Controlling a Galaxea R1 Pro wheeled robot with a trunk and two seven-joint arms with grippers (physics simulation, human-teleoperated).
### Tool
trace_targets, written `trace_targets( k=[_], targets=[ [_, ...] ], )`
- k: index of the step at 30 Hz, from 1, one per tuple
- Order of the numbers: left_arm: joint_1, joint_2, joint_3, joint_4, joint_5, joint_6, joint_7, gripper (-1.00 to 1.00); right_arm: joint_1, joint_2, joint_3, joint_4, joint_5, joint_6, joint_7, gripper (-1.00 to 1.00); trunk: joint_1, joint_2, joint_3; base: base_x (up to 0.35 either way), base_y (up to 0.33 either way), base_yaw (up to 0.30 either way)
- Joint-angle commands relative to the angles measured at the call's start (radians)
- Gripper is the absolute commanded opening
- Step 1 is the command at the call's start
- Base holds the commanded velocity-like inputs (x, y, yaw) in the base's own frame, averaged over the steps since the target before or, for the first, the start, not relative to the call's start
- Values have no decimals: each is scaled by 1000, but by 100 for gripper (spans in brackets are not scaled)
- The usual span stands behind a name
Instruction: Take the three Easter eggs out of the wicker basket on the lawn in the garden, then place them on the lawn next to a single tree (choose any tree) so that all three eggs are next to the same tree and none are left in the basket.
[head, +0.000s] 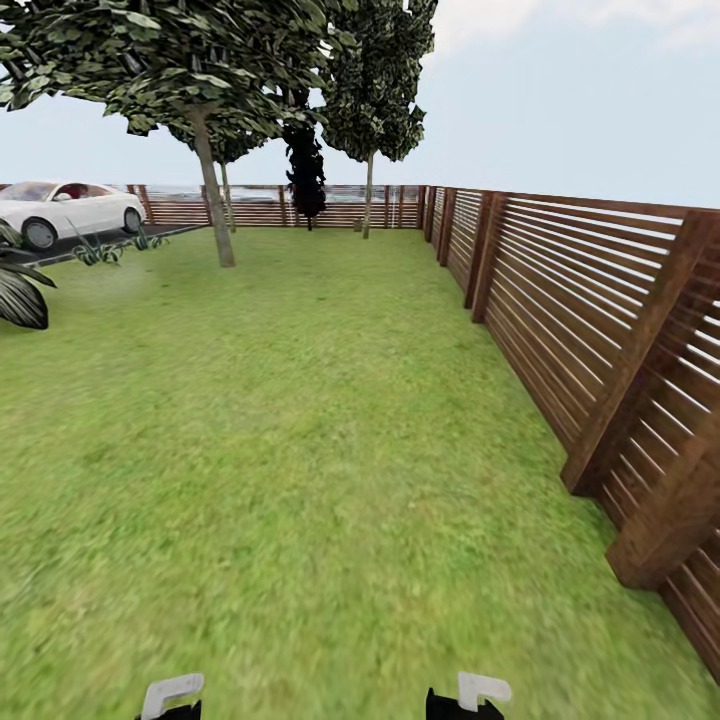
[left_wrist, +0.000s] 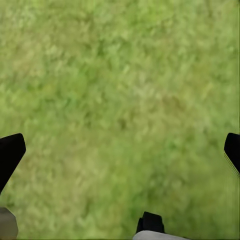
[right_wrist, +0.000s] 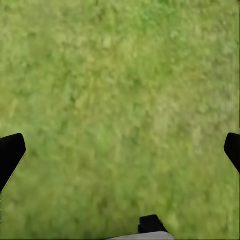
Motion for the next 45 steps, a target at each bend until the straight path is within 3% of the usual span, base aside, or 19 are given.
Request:
trace_targets(
  k=[1,45],
  targets=[
    [-1,0,2,1,0,-4,1,100,-1,0,2,1,-6,-4,-3,100,1,-2,-2,327,0,0],
    [-1,-2,2,18,-2,-5,1,100,-1,1,2,1,-5,-6,-3,100,1,-2,-2,320,0,0]
  ],
)
